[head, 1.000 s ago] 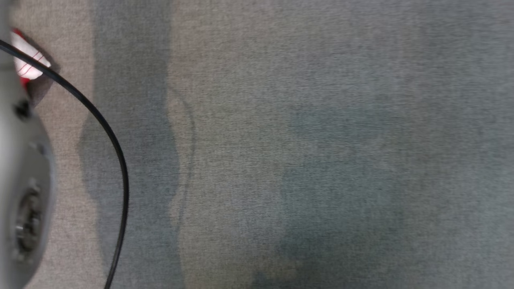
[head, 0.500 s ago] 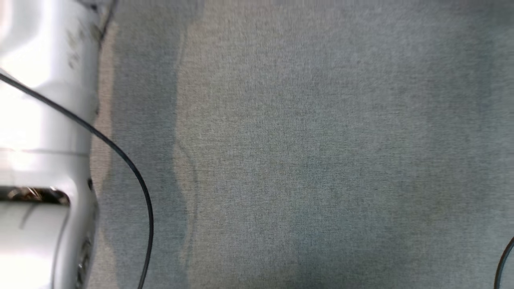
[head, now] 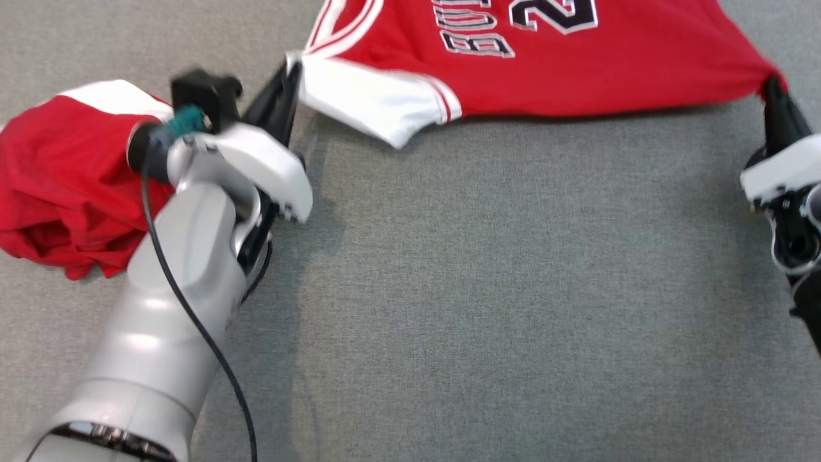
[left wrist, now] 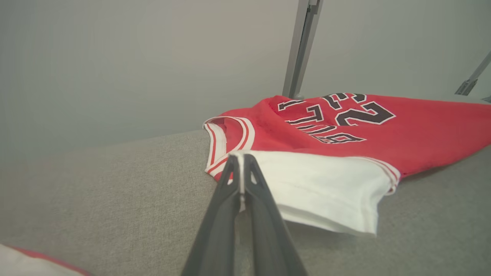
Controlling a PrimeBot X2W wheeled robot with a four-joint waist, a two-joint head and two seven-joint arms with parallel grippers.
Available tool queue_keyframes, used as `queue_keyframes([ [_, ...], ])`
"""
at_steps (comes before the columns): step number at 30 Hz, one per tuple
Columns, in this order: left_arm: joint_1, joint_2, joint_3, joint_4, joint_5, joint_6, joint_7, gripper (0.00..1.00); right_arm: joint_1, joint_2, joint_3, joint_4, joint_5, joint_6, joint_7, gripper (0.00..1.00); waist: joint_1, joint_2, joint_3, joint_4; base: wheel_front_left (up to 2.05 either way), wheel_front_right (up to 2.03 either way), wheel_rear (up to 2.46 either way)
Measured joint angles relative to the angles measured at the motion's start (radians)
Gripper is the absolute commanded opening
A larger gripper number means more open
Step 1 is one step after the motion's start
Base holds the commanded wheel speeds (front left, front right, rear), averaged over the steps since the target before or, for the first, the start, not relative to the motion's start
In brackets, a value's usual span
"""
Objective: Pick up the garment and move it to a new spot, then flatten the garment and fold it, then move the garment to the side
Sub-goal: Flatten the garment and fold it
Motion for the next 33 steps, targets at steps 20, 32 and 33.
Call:
queue_keyframes([
  [20, 0.292, 0.046, -0.318, 0.124, 0.198, 0.000, -0.001, 0.00, 0.235, -0.041, 0.231, 0.069, 0.076, 0.000, 0.025, 0.00, -0.0001, 0.0000, -0.200, 0.000, 0.00, 0.00, 0.00],
  [32, 0.409, 0.059, -0.549, 0.109, 0.065, 0.000, 0.056, 0.00, 0.355, -0.047, 0.350, 0.067, 0.102, 0.000, 0.047, 0.00, -0.0001, 0.0001, -0.313, -0.023, 0.00, 0.00, 0.00],
  [33, 0.418, 0.065, -0.567, 0.097, 0.050, 0.000, 0.066, 0.00, 0.362, -0.050, 0.359, 0.067, 0.102, 0.000, 0.047, 0.00, -0.0001, 0.0000, -0.321, -0.025, 0.00, 0.00, 0.00],
])
